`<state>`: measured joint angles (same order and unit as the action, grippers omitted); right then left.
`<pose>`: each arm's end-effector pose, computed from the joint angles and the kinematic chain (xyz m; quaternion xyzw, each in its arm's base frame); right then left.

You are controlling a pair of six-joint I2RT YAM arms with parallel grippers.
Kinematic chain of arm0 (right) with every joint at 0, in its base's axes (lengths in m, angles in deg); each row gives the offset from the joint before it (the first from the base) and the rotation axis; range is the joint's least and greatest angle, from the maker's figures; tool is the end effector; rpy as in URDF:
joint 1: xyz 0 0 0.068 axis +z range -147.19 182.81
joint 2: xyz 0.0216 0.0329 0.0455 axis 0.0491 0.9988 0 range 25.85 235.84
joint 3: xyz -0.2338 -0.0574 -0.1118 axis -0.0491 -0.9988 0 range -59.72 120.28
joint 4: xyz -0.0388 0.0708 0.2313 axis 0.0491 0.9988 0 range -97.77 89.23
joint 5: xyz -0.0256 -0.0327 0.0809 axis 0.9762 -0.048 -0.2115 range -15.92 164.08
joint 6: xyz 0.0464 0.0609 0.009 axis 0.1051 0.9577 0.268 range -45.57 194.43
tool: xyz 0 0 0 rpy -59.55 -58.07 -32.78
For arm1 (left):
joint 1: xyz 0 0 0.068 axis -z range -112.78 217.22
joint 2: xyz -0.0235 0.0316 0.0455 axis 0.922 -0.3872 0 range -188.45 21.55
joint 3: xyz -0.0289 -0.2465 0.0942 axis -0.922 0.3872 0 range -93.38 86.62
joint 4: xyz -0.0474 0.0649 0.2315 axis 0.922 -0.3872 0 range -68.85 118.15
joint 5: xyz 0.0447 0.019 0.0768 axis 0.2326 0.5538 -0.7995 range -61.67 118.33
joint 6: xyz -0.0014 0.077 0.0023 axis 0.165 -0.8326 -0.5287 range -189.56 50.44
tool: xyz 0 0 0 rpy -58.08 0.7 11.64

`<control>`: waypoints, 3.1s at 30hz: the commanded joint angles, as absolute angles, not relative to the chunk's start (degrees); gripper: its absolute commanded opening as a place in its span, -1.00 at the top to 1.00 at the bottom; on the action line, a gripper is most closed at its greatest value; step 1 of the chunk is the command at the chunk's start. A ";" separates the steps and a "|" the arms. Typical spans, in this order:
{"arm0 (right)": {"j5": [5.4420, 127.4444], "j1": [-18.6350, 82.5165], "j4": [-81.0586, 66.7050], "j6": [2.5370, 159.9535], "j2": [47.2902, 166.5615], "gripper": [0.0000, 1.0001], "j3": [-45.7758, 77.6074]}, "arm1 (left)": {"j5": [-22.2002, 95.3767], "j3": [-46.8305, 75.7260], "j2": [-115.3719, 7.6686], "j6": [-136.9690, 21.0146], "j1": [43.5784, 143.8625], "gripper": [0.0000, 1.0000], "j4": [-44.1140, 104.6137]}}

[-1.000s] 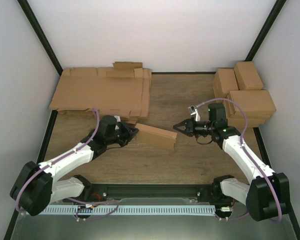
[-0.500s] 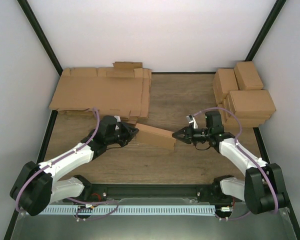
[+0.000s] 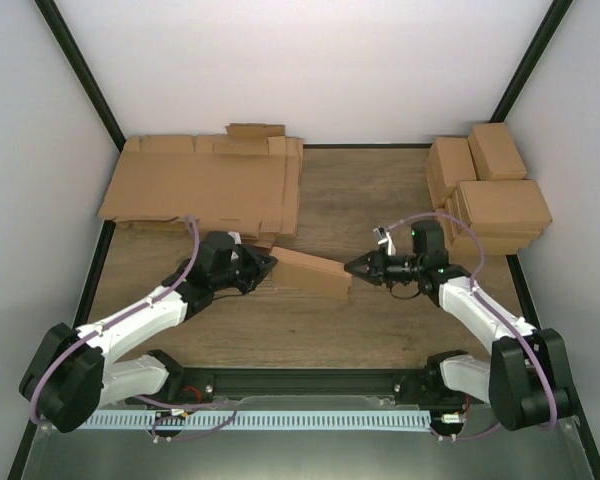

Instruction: Fold the paper box

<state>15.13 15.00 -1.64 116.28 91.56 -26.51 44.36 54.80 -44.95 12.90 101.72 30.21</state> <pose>0.2058 0.1020 0.2083 -0.0053 0.8130 0.5665 0.1346 0.1994 -0.1589 0.1947 -0.2918 0.8209 -0.4692 0.1442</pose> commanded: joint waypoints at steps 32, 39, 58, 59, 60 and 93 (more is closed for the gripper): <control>15.76 12.83 0.58 110.40 92.69 0.99 -29.22 | 56.12 39.82 -43.66 -8.39 93.28 0.92 20.79; 15.74 12.79 0.29 109.69 93.46 0.99 -28.99 | 64.17 45.08 -47.03 -6.42 90.96 0.92 29.92; 13.70 12.83 2.09 110.18 91.43 0.99 -24.06 | 66.09 51.73 -56.04 -8.48 91.36 0.93 34.07; 13.70 12.83 0.83 110.20 92.16 0.99 -25.70 | 66.24 51.38 -55.72 -8.47 91.39 0.93 33.89; 13.84 12.83 -0.65 110.20 93.18 0.99 -27.99 | 66.33 50.89 -55.21 -8.47 91.36 0.93 33.49; 24.73 12.81 21.76 99.82 78.56 0.97 -17.24 | 47.89 19.67 -50.81 -73.07 98.38 -1.00 -11.48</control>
<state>22.53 13.01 16.74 102.42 81.92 -20.96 49.19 21.80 -49.62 -57.02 97.77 -7.45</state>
